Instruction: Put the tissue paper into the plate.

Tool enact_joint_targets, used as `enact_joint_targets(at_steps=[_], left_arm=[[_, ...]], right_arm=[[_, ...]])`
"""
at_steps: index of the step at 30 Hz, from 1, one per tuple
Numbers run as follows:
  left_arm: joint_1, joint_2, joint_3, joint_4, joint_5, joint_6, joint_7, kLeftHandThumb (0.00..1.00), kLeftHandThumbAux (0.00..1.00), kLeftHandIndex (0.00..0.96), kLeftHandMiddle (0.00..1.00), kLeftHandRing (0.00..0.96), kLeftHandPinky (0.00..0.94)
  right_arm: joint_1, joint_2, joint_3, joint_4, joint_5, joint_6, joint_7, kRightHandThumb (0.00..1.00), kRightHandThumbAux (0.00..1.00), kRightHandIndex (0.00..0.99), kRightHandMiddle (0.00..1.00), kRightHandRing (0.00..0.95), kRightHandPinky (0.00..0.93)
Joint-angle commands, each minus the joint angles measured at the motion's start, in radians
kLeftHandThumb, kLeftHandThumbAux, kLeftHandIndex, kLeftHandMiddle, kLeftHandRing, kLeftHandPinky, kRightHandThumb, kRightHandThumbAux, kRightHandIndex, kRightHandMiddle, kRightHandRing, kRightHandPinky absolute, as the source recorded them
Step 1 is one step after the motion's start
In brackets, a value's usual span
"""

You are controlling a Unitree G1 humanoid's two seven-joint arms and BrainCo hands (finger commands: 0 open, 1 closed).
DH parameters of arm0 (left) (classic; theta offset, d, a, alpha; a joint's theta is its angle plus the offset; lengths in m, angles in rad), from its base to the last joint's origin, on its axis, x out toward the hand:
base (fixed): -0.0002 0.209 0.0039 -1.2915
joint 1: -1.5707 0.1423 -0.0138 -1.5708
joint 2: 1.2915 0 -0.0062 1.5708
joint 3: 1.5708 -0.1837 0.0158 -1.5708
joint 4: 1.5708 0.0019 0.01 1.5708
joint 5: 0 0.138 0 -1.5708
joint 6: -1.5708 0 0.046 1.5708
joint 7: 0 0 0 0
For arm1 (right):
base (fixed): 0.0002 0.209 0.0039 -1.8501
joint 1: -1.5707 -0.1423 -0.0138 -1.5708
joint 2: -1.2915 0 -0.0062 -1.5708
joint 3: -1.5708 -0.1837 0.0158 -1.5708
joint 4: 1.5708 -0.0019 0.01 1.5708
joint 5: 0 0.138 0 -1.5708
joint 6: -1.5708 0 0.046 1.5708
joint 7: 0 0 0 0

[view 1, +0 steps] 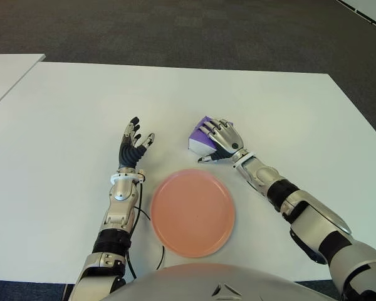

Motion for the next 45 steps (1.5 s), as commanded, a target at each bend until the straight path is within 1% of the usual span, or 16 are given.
enact_joint_targets(at_steps=[1, 5, 11, 13, 19, 24, 26, 31, 38, 41, 44, 45], left_arm=[[0.018, 0.007, 0.01, 0.004, -0.002, -0.002, 0.002, 0.125, 0.728, 0.086, 0.07, 0.039, 0.033], [0.02, 0.008, 0.013, 0.0, -0.009, 0.0, -0.004, 0.126, 0.73, 0.084, 0.069, 0.039, 0.035], [0.021, 0.009, 0.017, 0.0, -0.01, -0.002, -0.008, 0.127, 0.731, 0.081, 0.068, 0.04, 0.042], [0.021, 0.009, 0.019, -0.001, -0.006, -0.003, -0.008, 0.125, 0.73, 0.08, 0.067, 0.041, 0.04], [0.022, 0.011, 0.021, -0.002, 0.004, -0.005, -0.002, 0.118, 0.728, 0.079, 0.066, 0.041, 0.037], [0.024, 0.012, 0.021, -0.004, 0.005, -0.003, -0.002, 0.118, 0.73, 0.083, 0.069, 0.042, 0.039], [0.024, 0.011, 0.022, -0.006, 0.002, 0.001, -0.003, 0.12, 0.73, 0.085, 0.071, 0.043, 0.037], [0.027, 0.008, 0.023, -0.013, -0.007, 0.007, -0.009, 0.126, 0.738, 0.09, 0.072, 0.043, 0.036], [0.031, 0.007, 0.022, -0.021, -0.009, 0.008, -0.012, 0.124, 0.75, 0.093, 0.069, 0.039, 0.03], [0.032, 0.007, 0.021, -0.021, -0.011, 0.008, -0.015, 0.119, 0.756, 0.094, 0.069, 0.039, 0.031], [0.032, 0.007, 0.022, -0.02, -0.012, 0.009, -0.016, 0.113, 0.759, 0.094, 0.068, 0.039, 0.033], [0.033, 0.007, 0.021, -0.018, -0.01, 0.008, -0.015, 0.11, 0.76, 0.093, 0.068, 0.039, 0.034]], right_arm=[[0.141, 0.047, 0.054, 0.156, -0.002, -0.059, 0.077, 0.845, 0.676, 0.391, 0.536, 0.762, 0.823], [0.146, 0.057, 0.025, 0.168, 0.044, -0.103, 0.033, 0.852, 0.677, 0.396, 0.539, 0.808, 0.83], [0.149, 0.069, 0.016, 0.188, 0.069, -0.15, -0.022, 0.855, 0.677, 0.399, 0.542, 0.838, 0.837], [0.151, 0.073, 0.019, 0.197, 0.07, -0.163, -0.041, 0.855, 0.677, 0.4, 0.54, 0.837, 0.823], [0.152, 0.085, 0.027, 0.224, 0.067, -0.184, -0.085, 0.855, 0.677, 0.4, 0.539, 0.84, 0.828], [0.15, 0.09, 0.026, 0.236, 0.067, -0.194, -0.106, 0.855, 0.677, 0.4, 0.539, 0.841, 0.827], [0.151, 0.092, 0.026, 0.24, 0.065, -0.198, -0.13, 0.855, 0.677, 0.4, 0.539, 0.841, 0.827], [0.157, 0.099, 0.029, 0.247, 0.048, -0.179, -0.247, 0.856, 0.676, 0.4, 0.54, 0.844, 0.832], [0.155, 0.104, 0.027, 0.255, 0.04, -0.155, -0.352, 0.856, 0.676, 0.401, 0.542, 0.839, 0.835], [0.098, 0.074, -0.013, 0.246, 0.058, -0.166, -0.425, 0.856, 0.676, 0.401, 0.542, 0.835, 0.829], [0.063, 0.067, -0.037, 0.25, 0.069, -0.166, -0.466, 0.857, 0.676, 0.402, 0.539, 0.825, 0.819], [0.048, 0.069, -0.051, 0.255, 0.075, -0.158, -0.495, 0.857, 0.676, 0.403, 0.539, 0.822, 0.817]])
